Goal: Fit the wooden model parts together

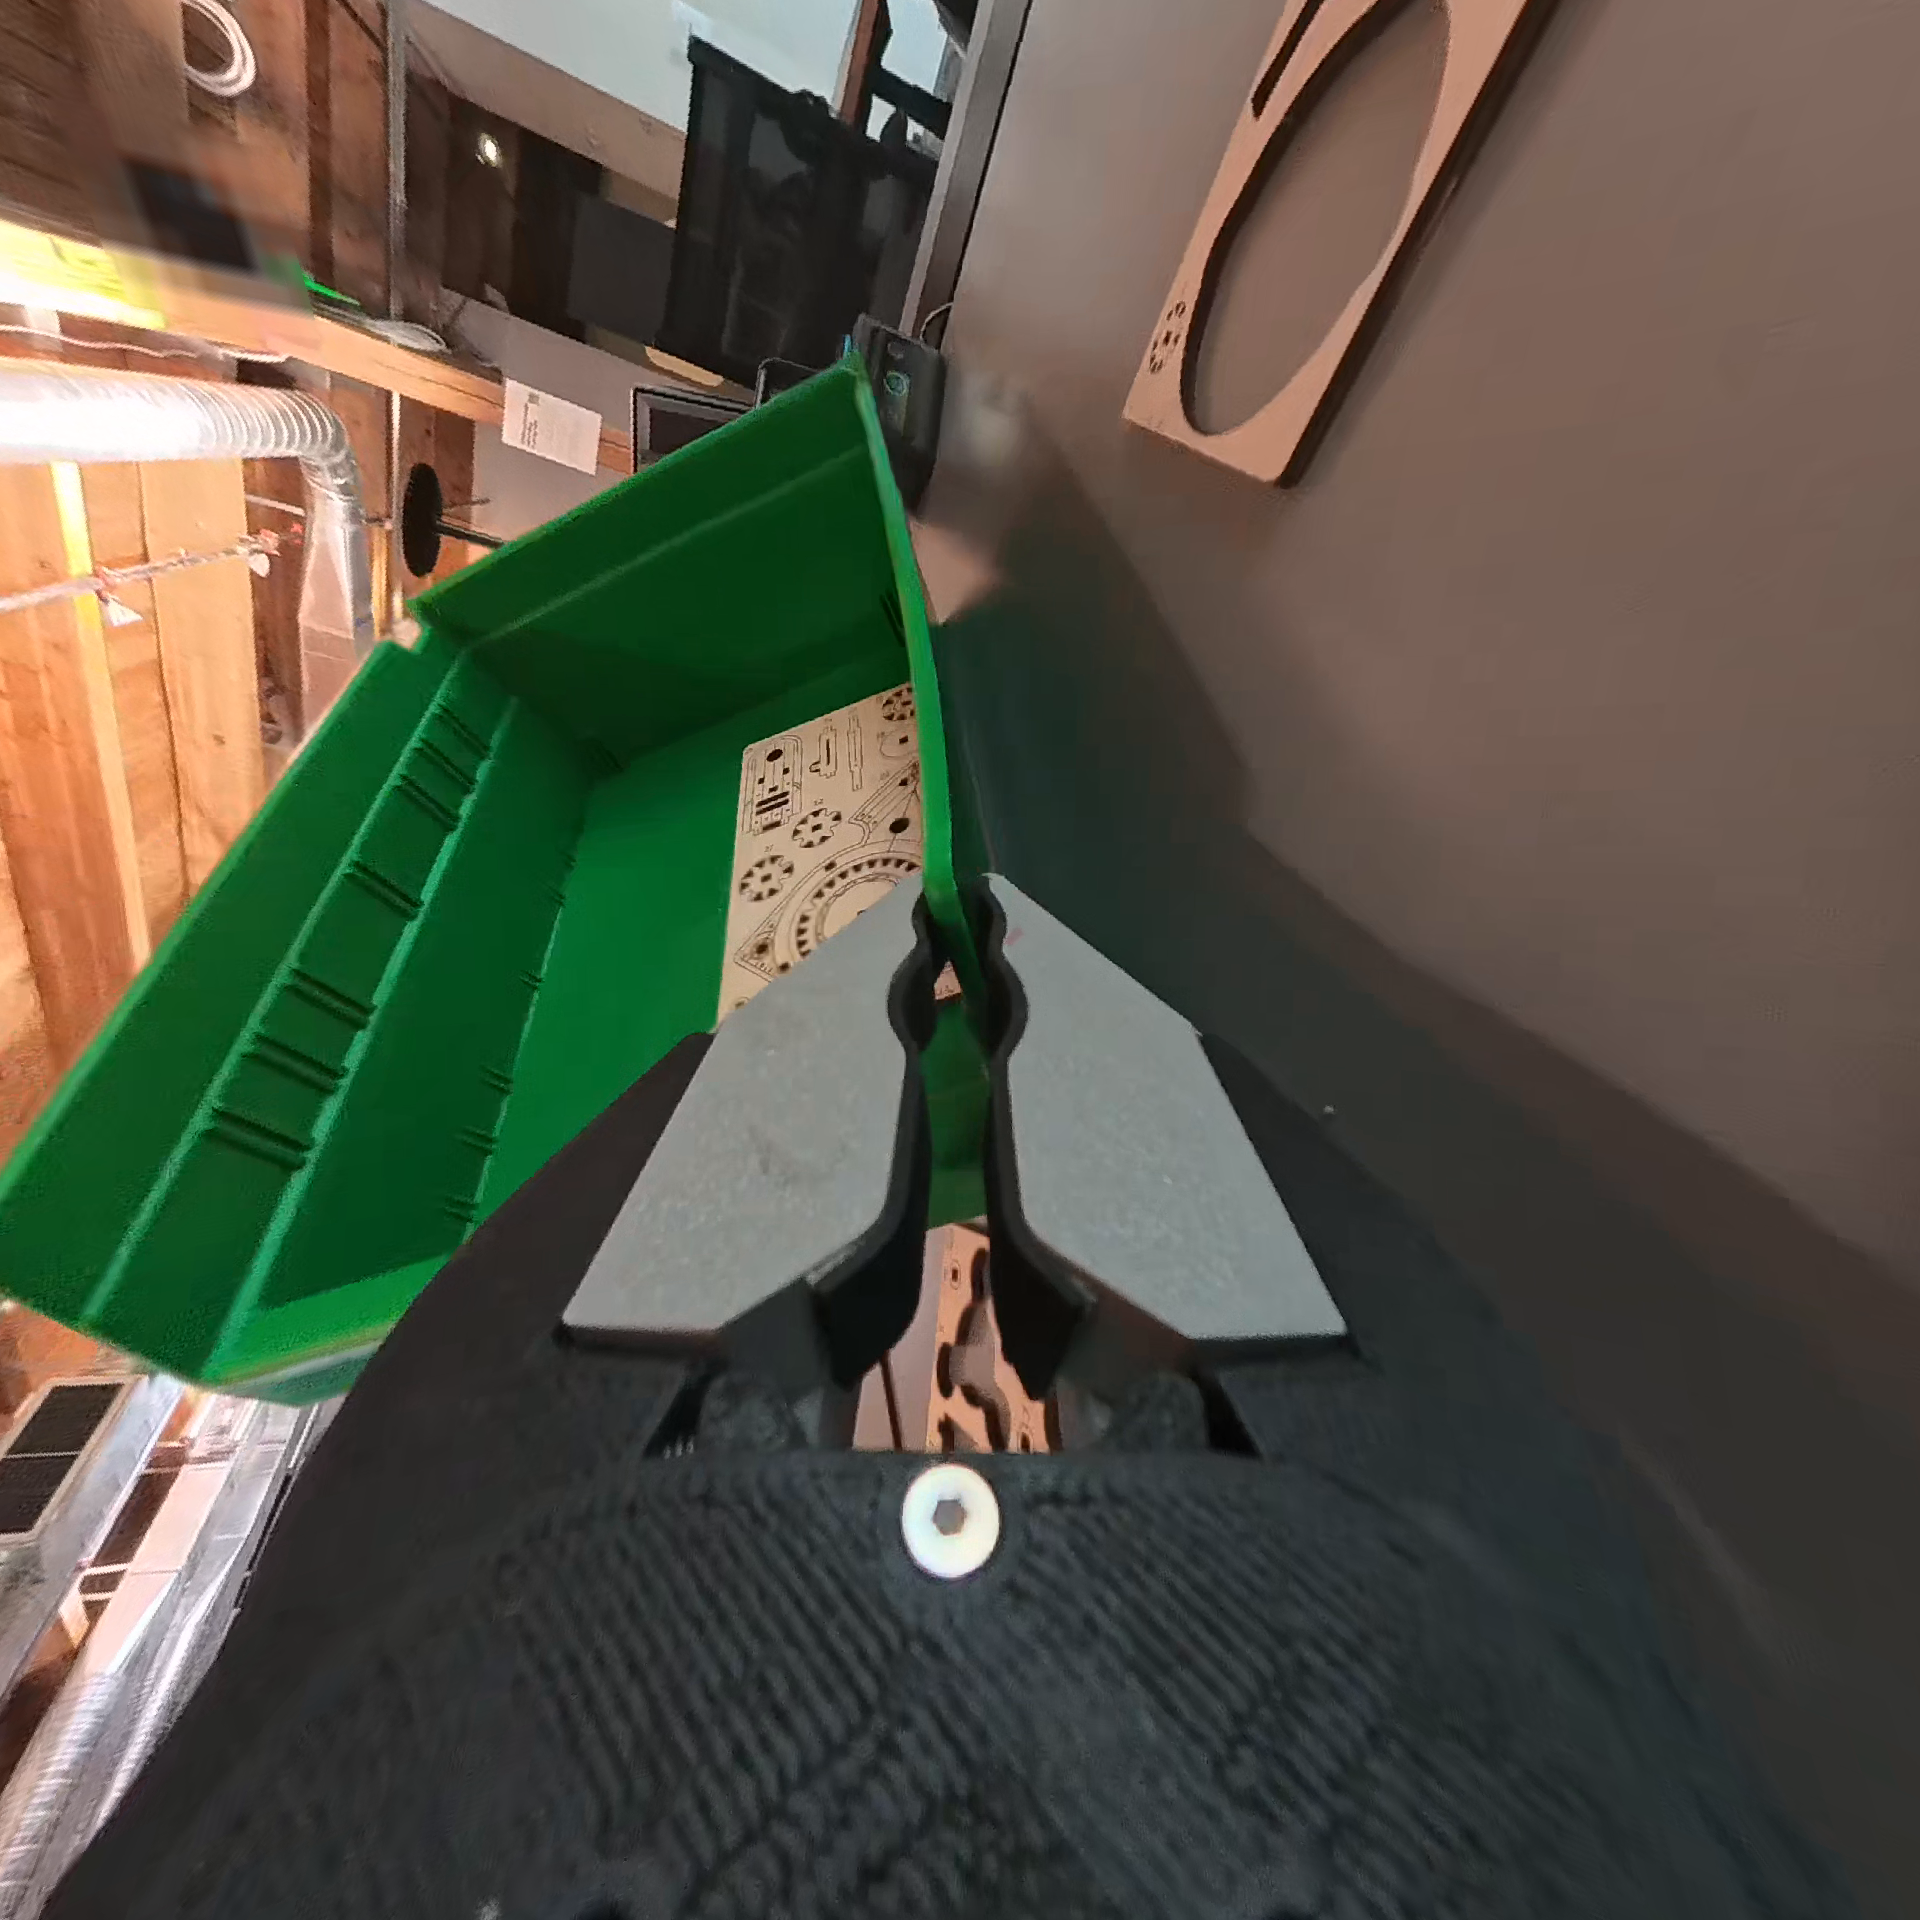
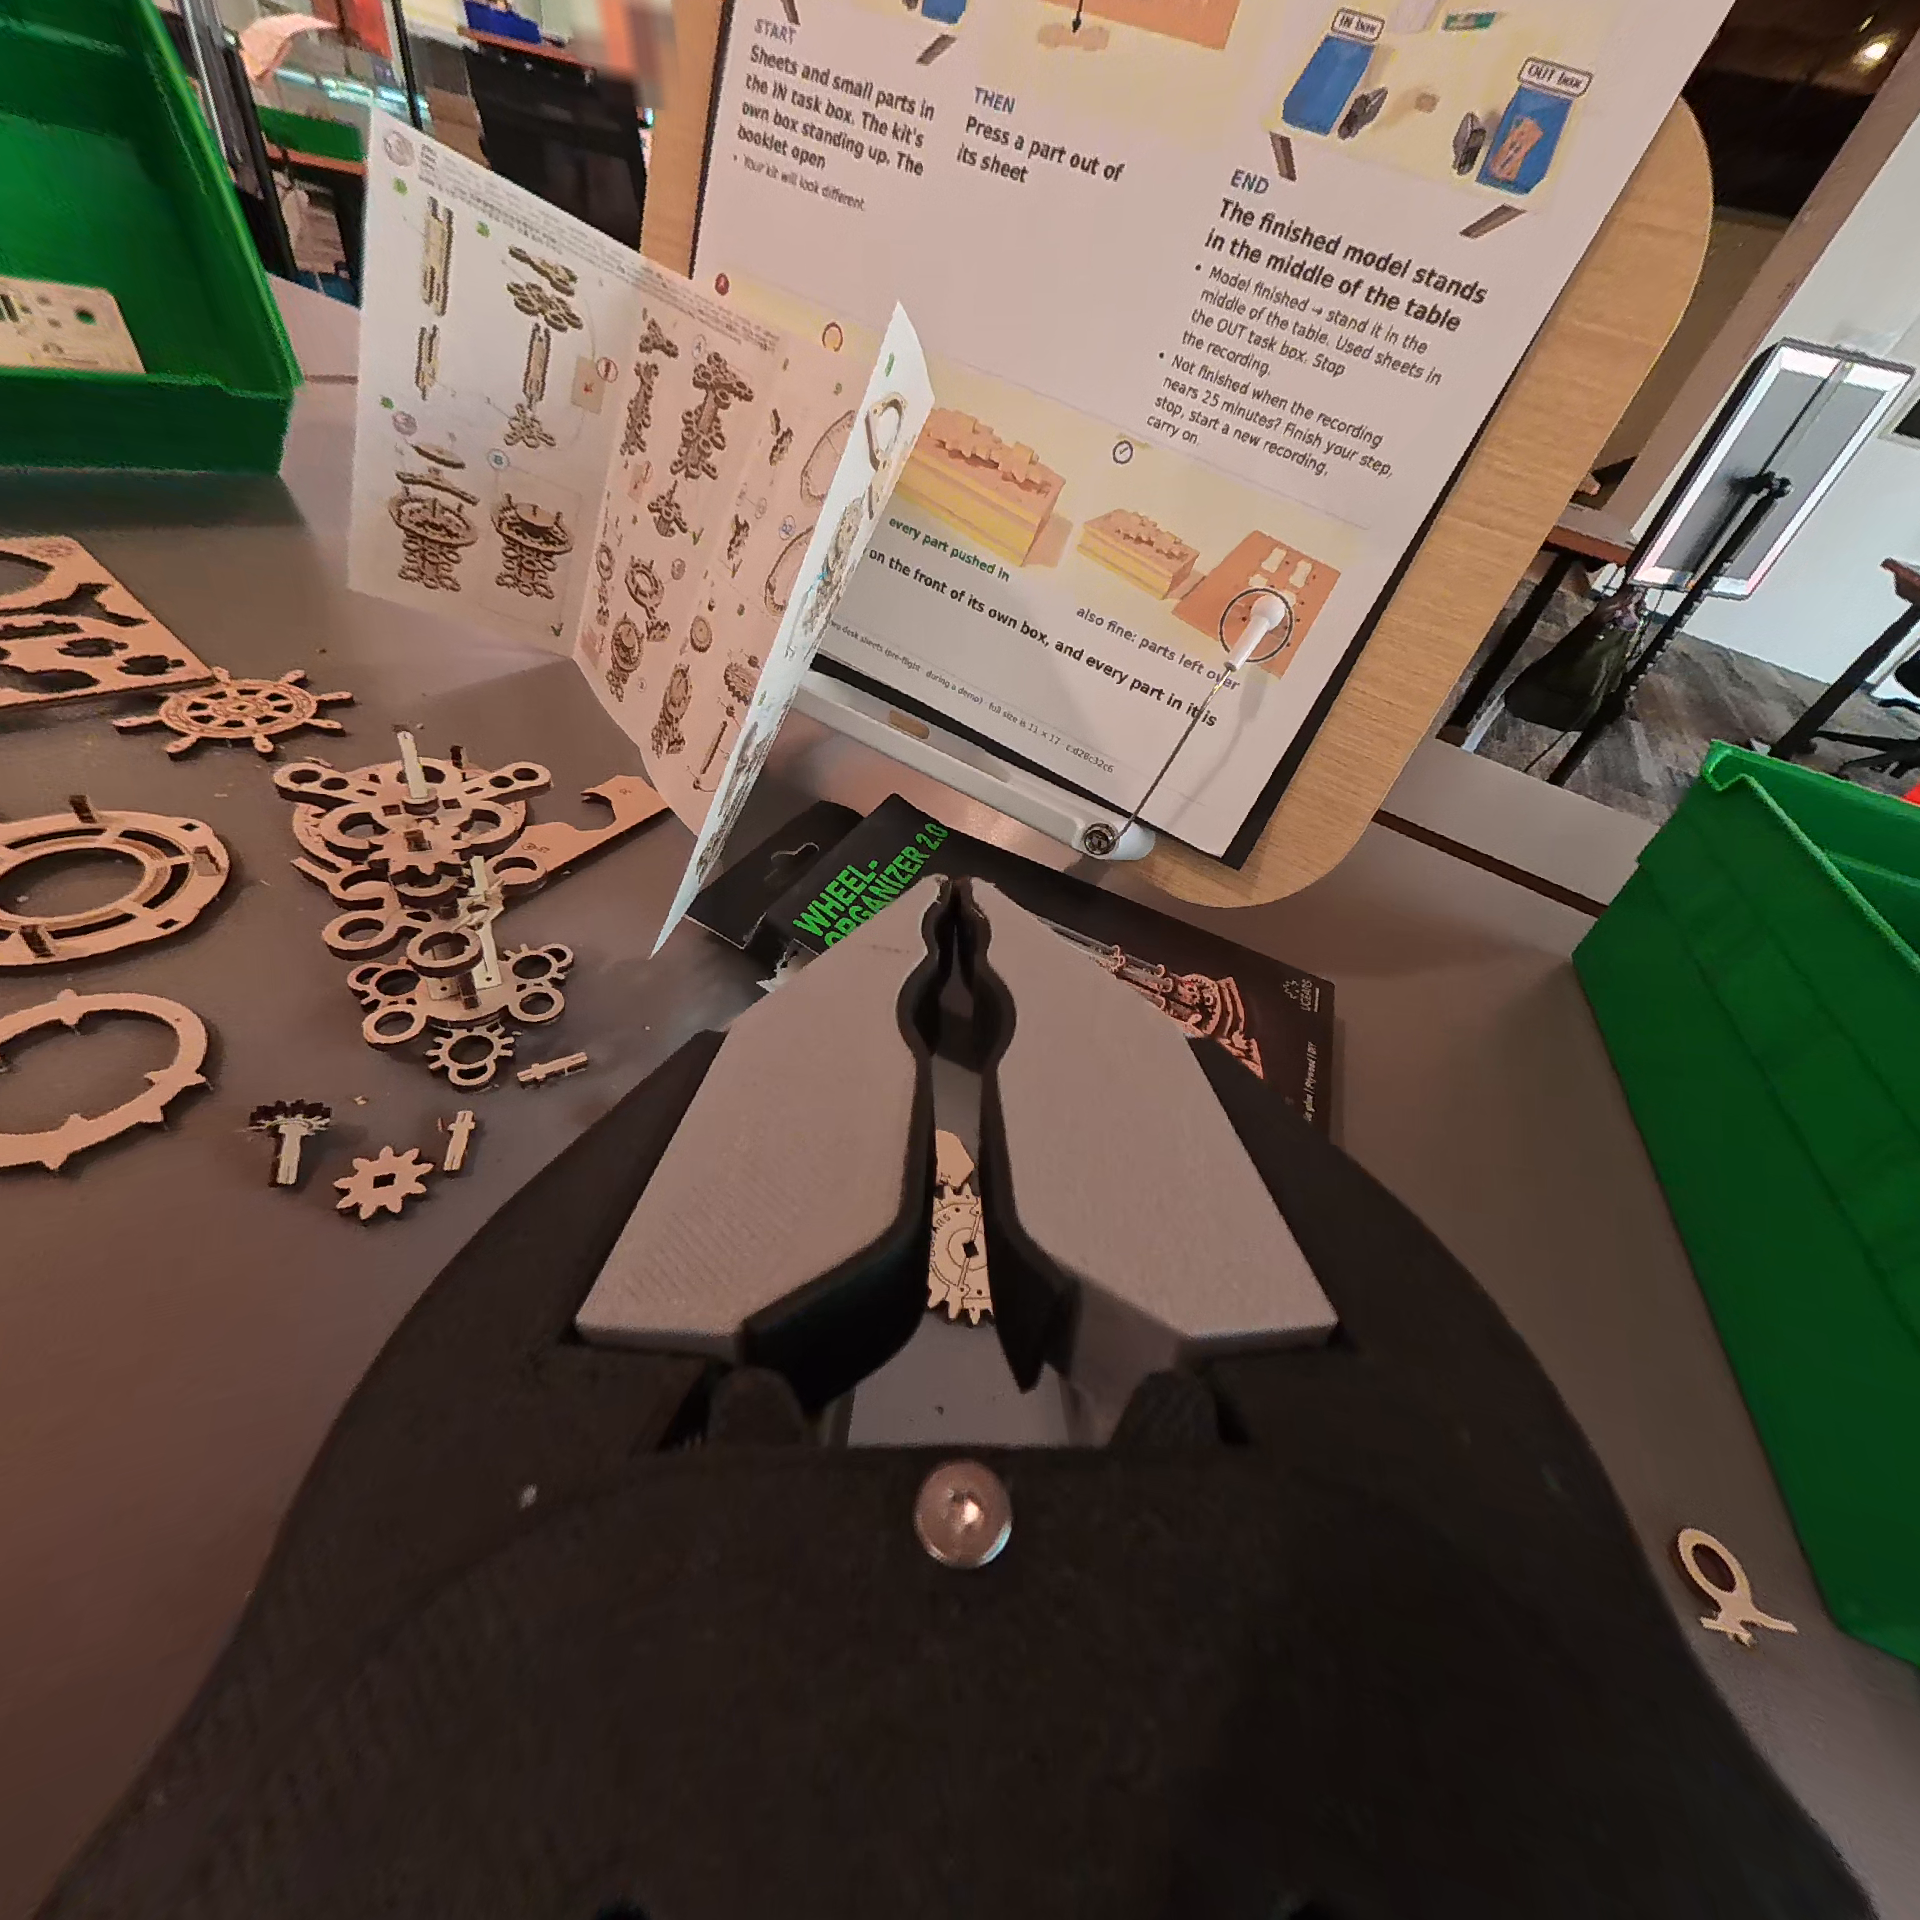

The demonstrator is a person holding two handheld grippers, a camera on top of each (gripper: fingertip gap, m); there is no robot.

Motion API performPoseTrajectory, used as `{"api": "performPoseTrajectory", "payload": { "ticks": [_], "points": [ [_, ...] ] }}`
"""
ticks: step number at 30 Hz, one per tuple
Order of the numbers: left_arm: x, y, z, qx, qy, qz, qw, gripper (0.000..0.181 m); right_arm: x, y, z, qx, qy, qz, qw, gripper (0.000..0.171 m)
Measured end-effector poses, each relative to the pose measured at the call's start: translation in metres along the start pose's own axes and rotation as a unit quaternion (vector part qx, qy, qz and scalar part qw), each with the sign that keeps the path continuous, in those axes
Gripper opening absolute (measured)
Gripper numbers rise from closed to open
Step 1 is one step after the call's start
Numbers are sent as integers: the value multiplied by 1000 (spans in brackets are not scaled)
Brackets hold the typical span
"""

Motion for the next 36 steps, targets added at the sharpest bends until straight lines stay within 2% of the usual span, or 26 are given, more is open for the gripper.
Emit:
{"api": "performPoseTrajectory", "payload": {
  "ticks": [18, 23, 29, 36],
  "points": [
    [0, 0, 3, -6, 5, -12, 1000, 1, 7, 4, -5, 7, 11, 18, 1000, 0],
    [4, -4, -3, -8, 43, -21, 999, 1, 8, 4, -6, 7, 12, 20, 1000, 0],
    [11, -15, -3, -17, 37, -33, 999, 2, 10, 6, -7, 8, 16, 27, 999, 0],
    [21, -29, -18, -19, 110, -58, 992, 6, 12, 8, -8, 12, 17, 35, 999, 0]
  ]
}}
Point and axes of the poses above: each gripper's, where its closed fingertips meet, y back along the fingers, x out of its top, z = x × y across the jaws, the point moved 6 cm from there along y, back along the fingers, and after that the axes turned 14 degrees about x, right-handed, at the moved point
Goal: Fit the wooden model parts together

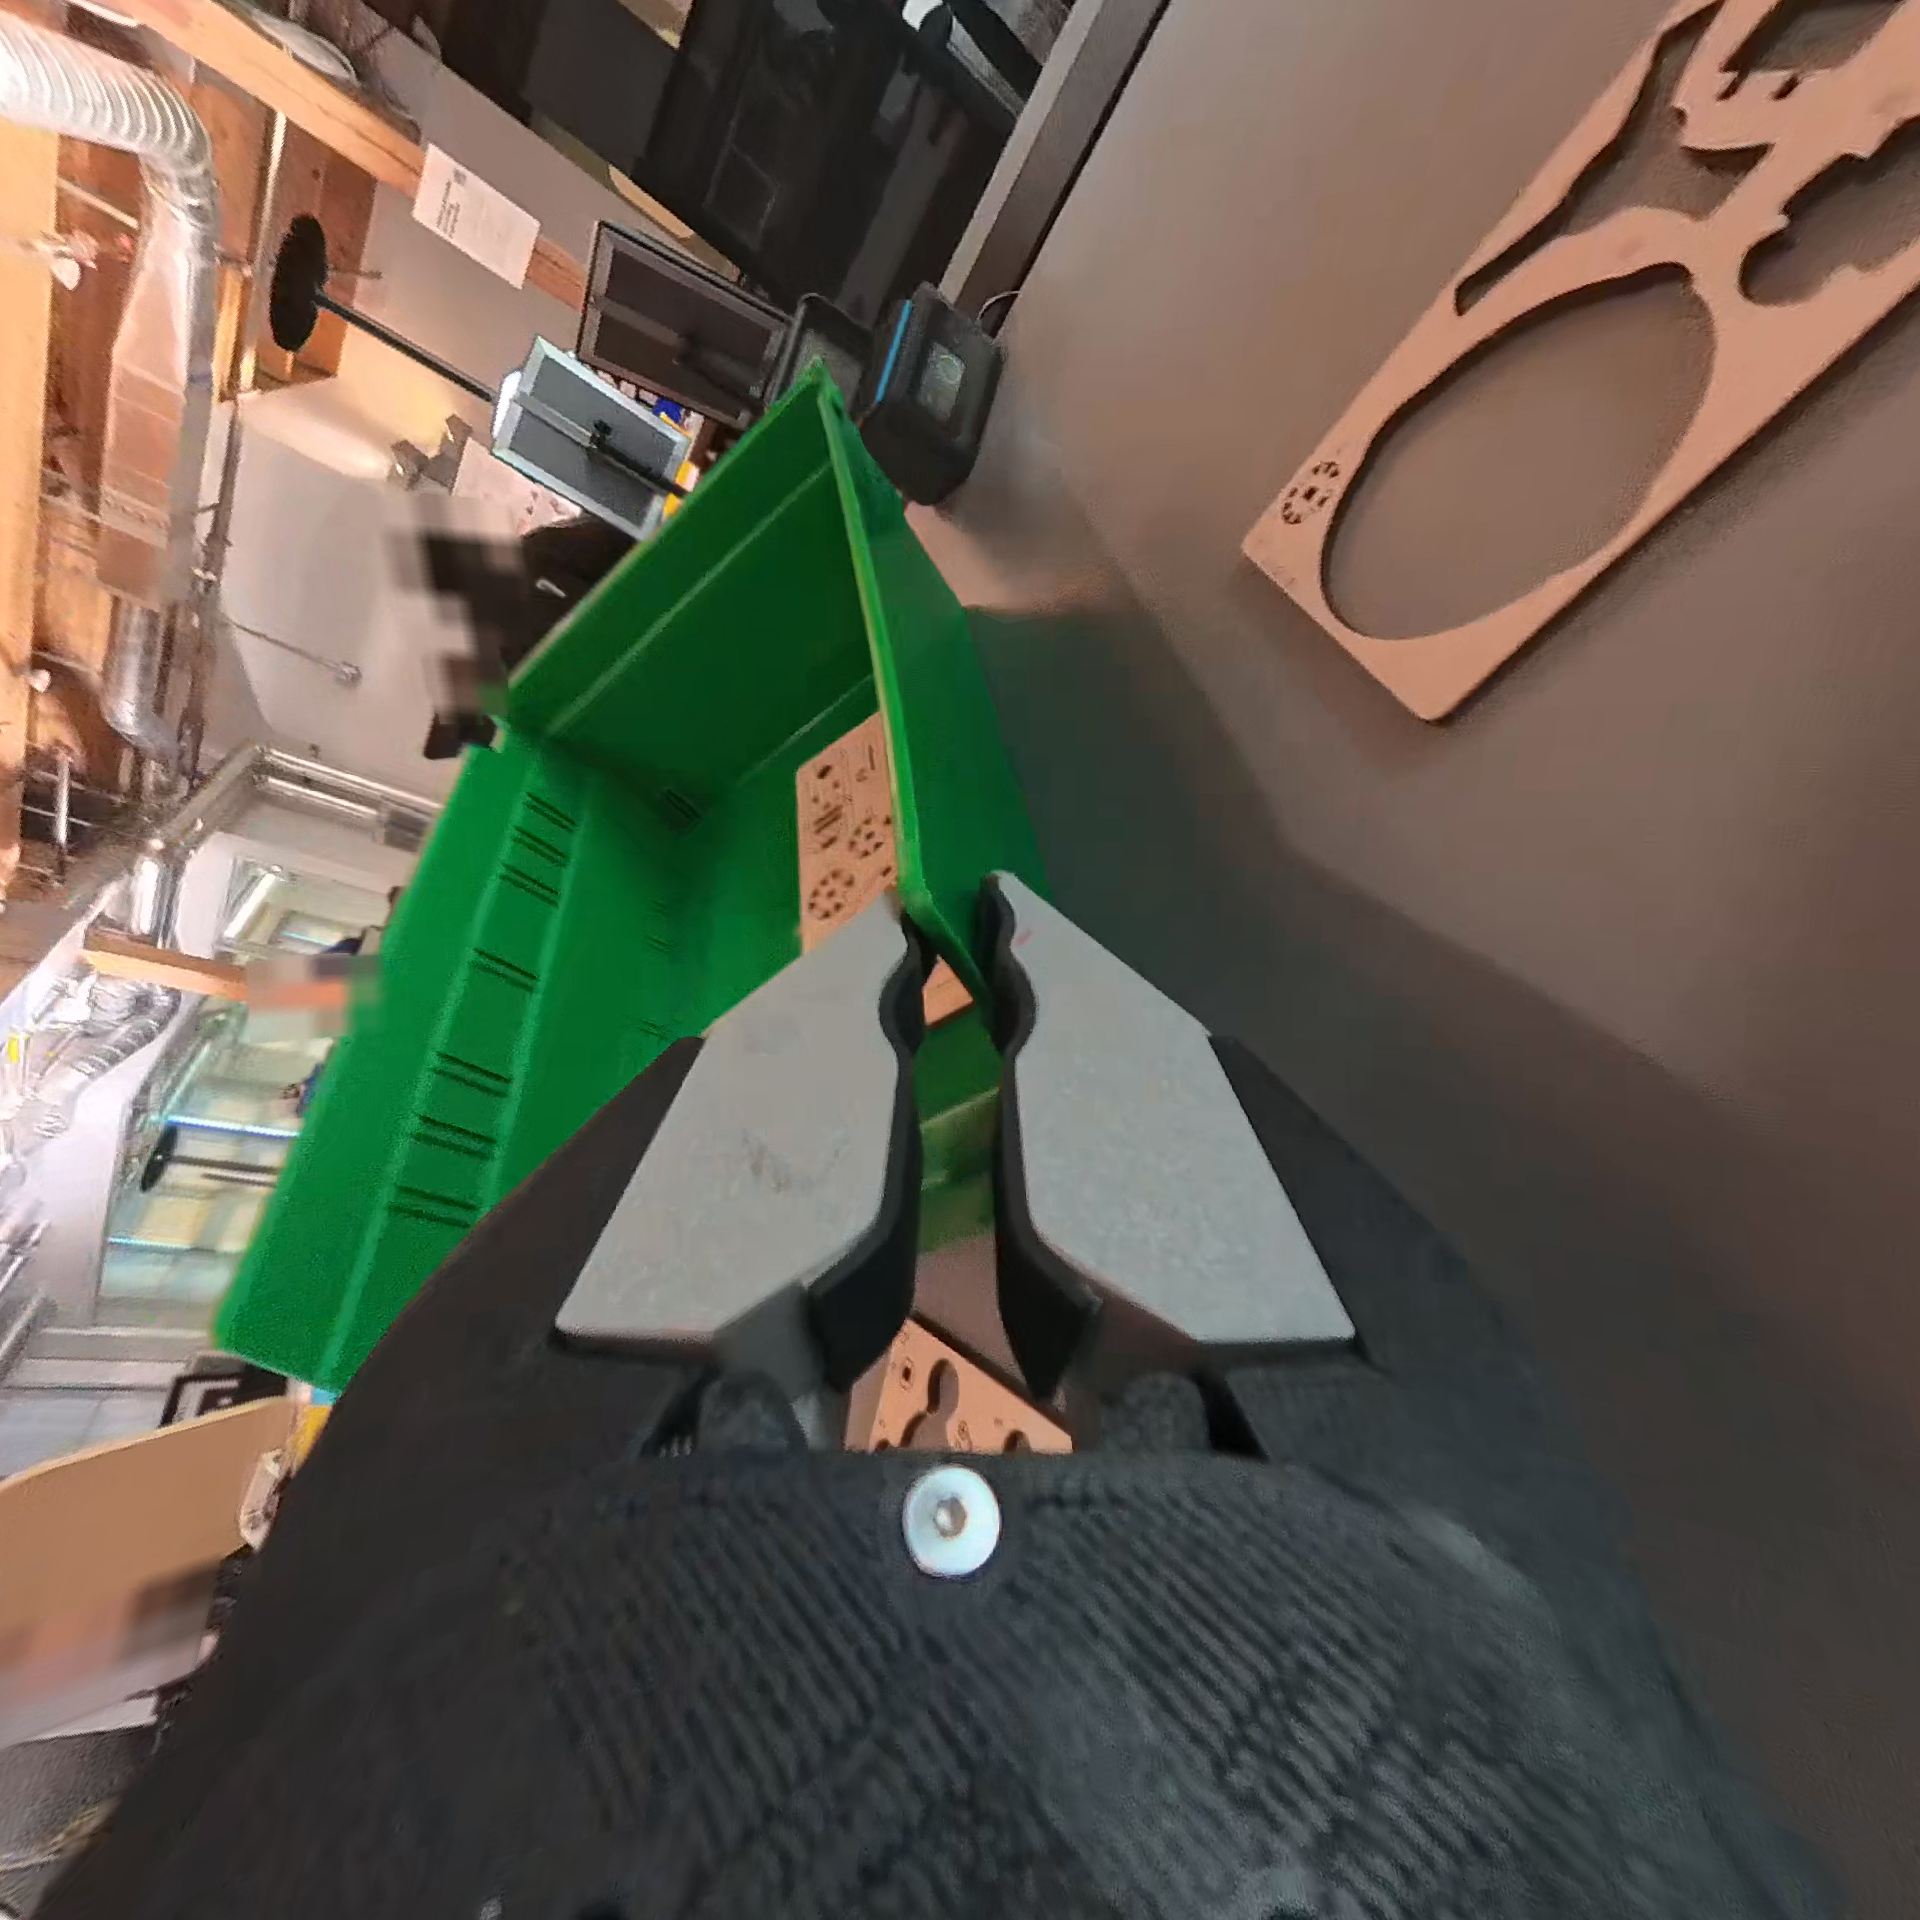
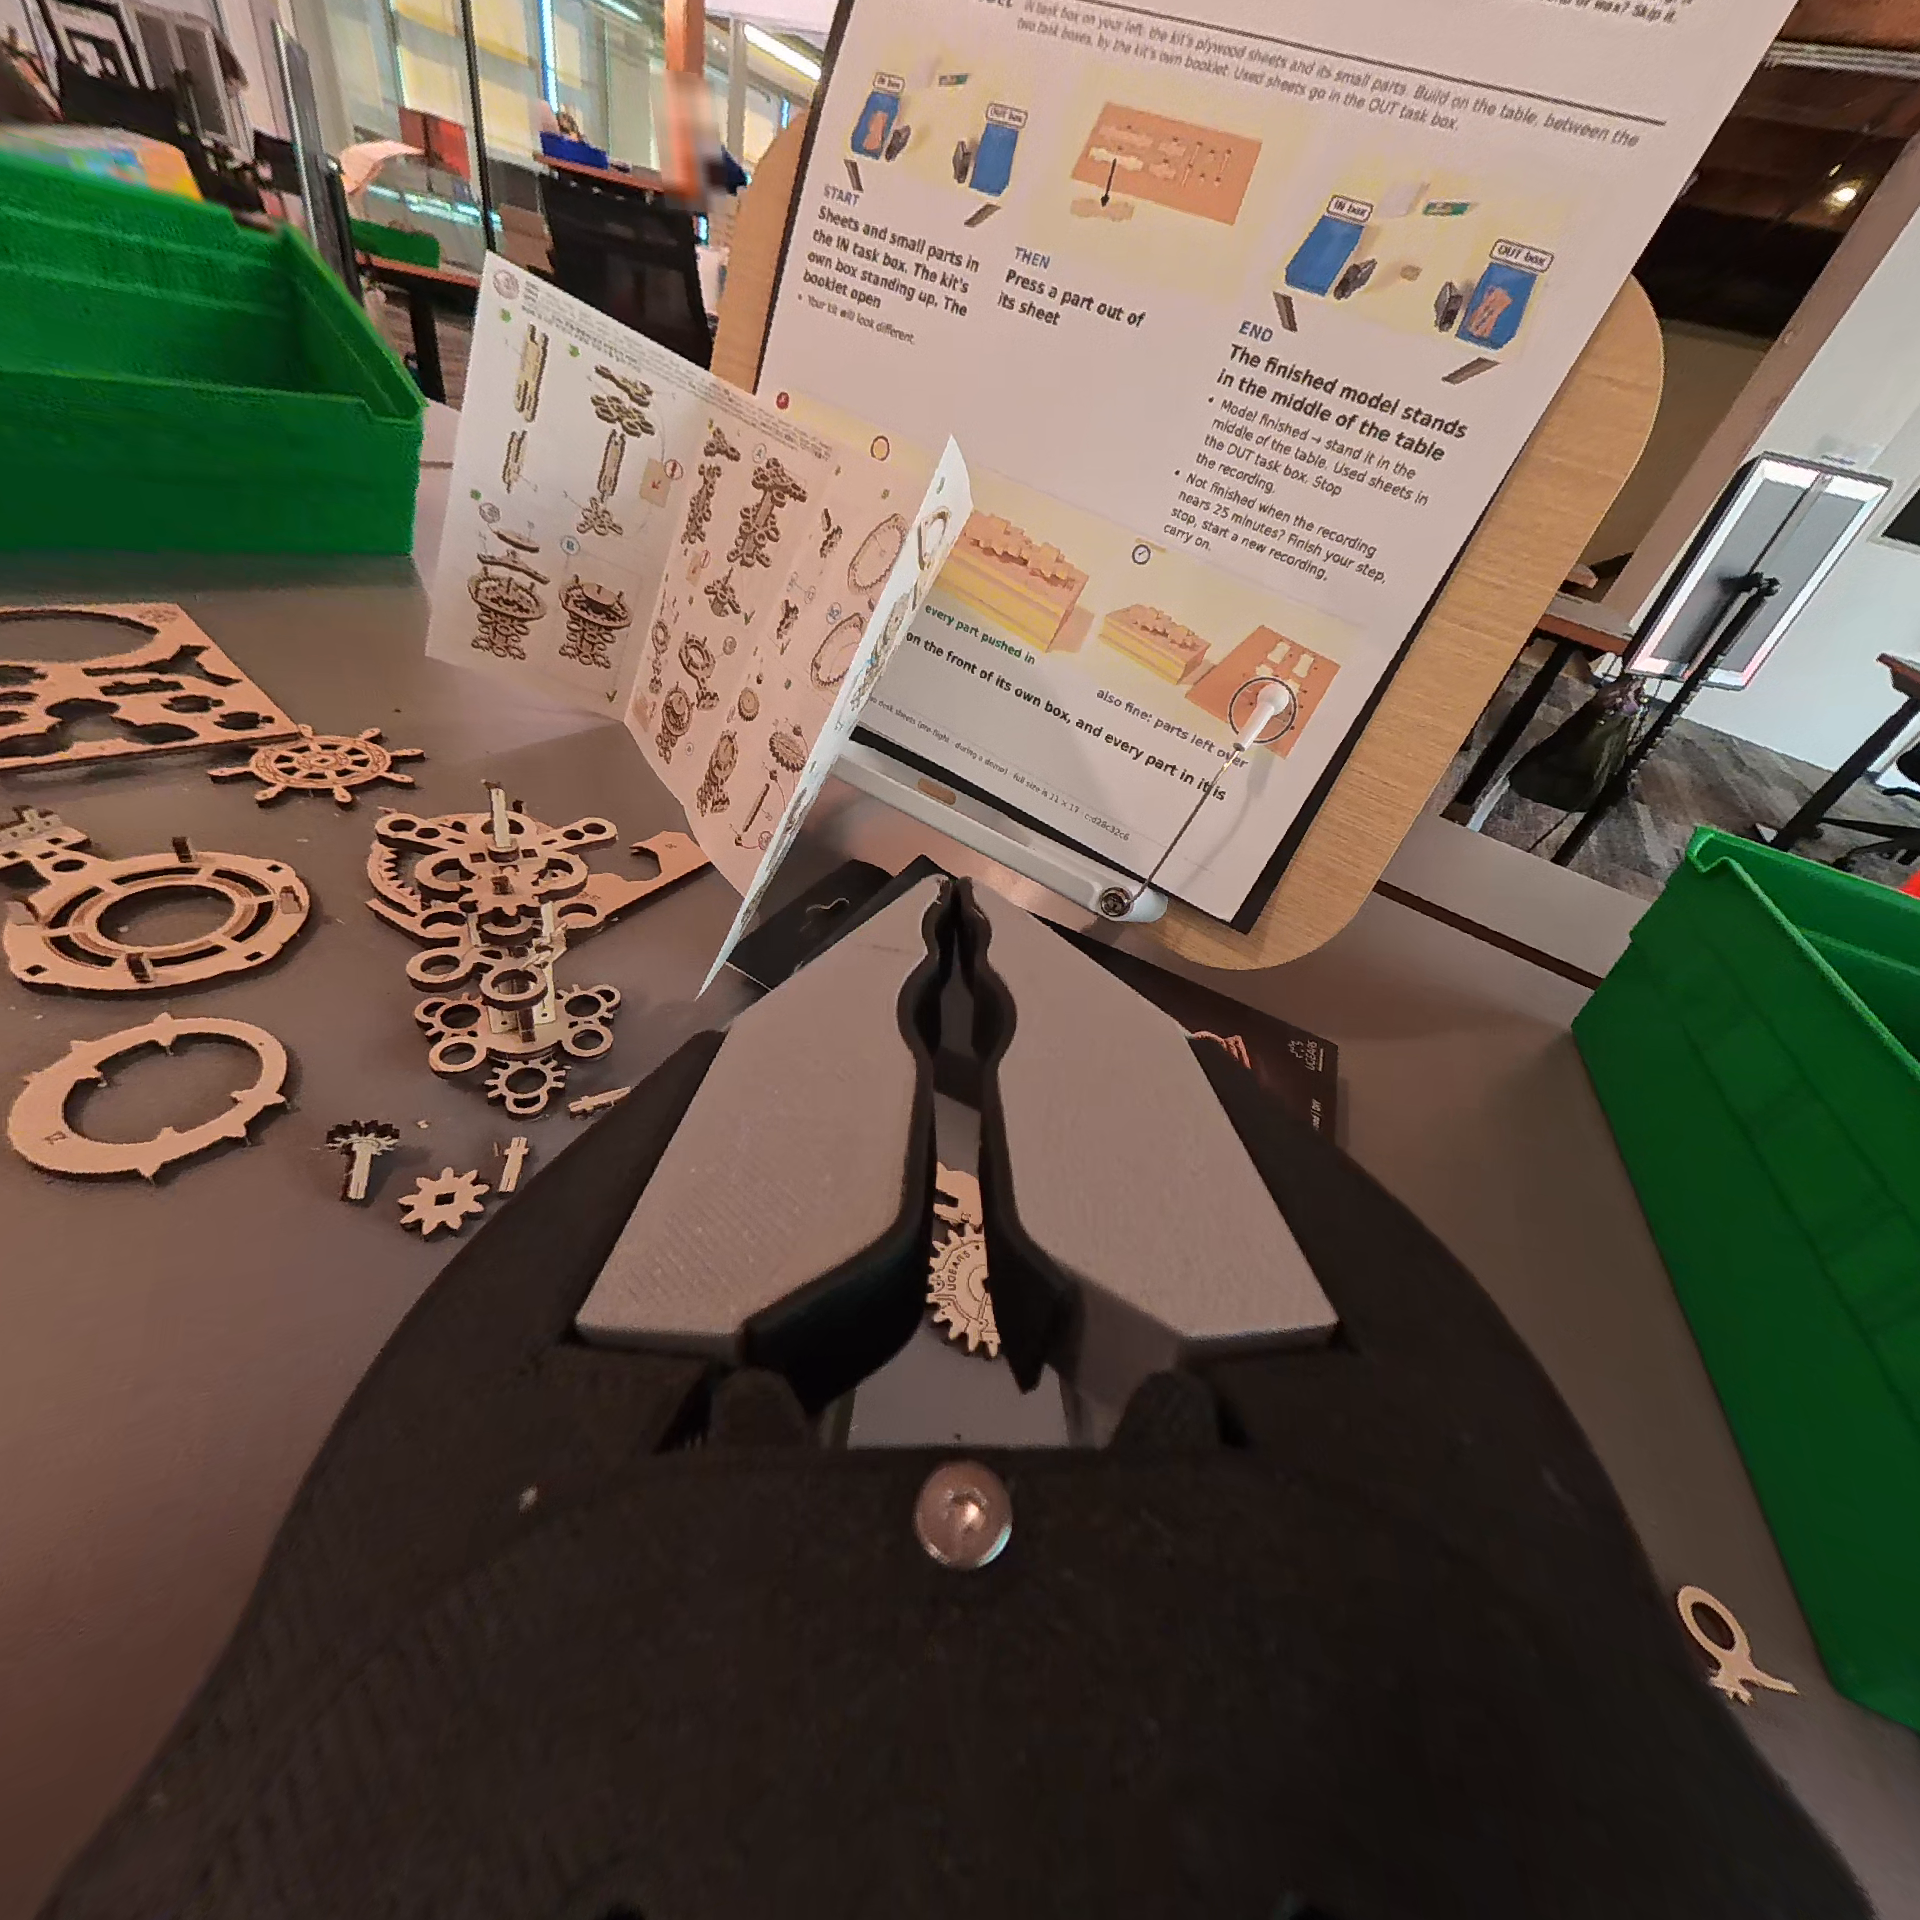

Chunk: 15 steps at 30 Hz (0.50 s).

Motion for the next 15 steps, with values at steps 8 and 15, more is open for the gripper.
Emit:
{"api": "performPoseTrajectory", "payload": {
  "ticks": [8, 15],
  "points": [
    [1, -8, -8, 14, 64, -18, 998, 8, 3, 3, -1, 3, 0, 11, 1000, 0],
    [5, -4, -13, 49, 63, -32, 996, 17, 0, 2, 1, 4, -8, 8, 1000, 0]
  ]
}}
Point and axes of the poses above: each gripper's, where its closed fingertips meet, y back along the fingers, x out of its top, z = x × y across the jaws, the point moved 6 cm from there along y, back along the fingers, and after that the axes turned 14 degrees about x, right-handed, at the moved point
